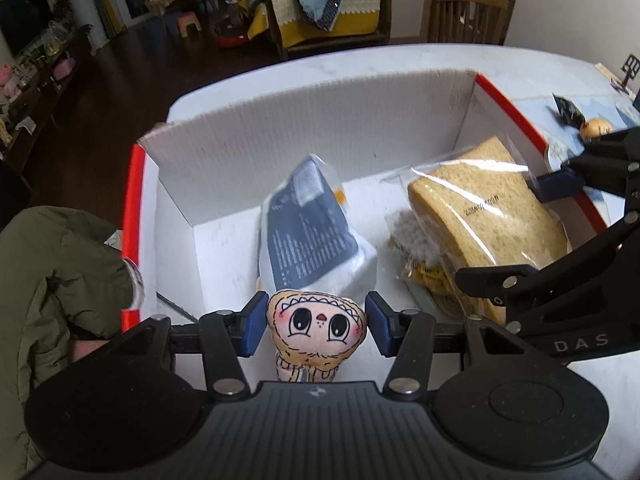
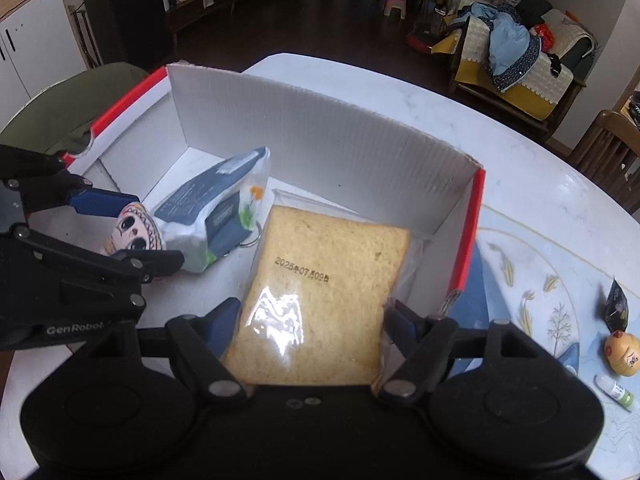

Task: Organize objects
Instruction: 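Open both tools to drop the keychain and bread into the box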

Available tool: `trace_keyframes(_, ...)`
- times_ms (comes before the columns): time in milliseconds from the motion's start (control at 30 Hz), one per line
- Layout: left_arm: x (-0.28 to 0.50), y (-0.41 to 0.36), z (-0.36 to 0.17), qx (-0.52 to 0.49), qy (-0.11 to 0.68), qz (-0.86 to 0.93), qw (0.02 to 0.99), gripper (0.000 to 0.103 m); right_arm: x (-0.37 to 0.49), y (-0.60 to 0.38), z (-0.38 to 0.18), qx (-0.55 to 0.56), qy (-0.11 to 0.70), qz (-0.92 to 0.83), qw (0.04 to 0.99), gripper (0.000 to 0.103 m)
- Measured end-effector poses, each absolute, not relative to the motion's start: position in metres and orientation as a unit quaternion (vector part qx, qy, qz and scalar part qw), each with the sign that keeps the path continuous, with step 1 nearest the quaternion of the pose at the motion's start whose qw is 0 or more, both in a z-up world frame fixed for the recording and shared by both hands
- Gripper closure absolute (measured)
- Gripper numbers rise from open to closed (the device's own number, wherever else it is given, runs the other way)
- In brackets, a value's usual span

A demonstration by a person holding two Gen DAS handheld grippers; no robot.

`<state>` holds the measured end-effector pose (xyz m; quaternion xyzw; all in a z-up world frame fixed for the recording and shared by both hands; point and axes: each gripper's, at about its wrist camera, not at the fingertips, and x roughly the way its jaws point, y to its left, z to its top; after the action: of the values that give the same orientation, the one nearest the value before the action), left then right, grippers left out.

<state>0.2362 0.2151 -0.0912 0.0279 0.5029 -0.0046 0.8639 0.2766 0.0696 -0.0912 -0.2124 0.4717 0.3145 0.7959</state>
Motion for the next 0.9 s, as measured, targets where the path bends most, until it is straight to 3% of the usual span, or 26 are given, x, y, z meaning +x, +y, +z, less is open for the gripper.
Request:
trace_keyframes(233,0.233,0.216,-0.103,0.029,0.526,-0.008,0.850,0.051,0.270,0.063,-0.089,-0.210,0.460,0.329,0.797,0.023)
trace_keyframes(333,0.231,0.217,-0.107,0.031,0.534,-0.007,0.845,0.051,0.270,0.056,-0.082,-0.197,0.453,0.335,0.803,0.017)
trace_keyframes(600,0.222,0.221,-0.107,0.003,0.533,-0.007,0.846,0.037,0.272,0.036,-0.061,-0.159,0.448,0.332,0.815,0.016)
trace_keyframes(900,0.203,0.214,-0.081,0.002,0.495,0.004,0.869,0.035,0.259,0.016,-0.035,-0.131,0.428,0.339,0.828,0.015)
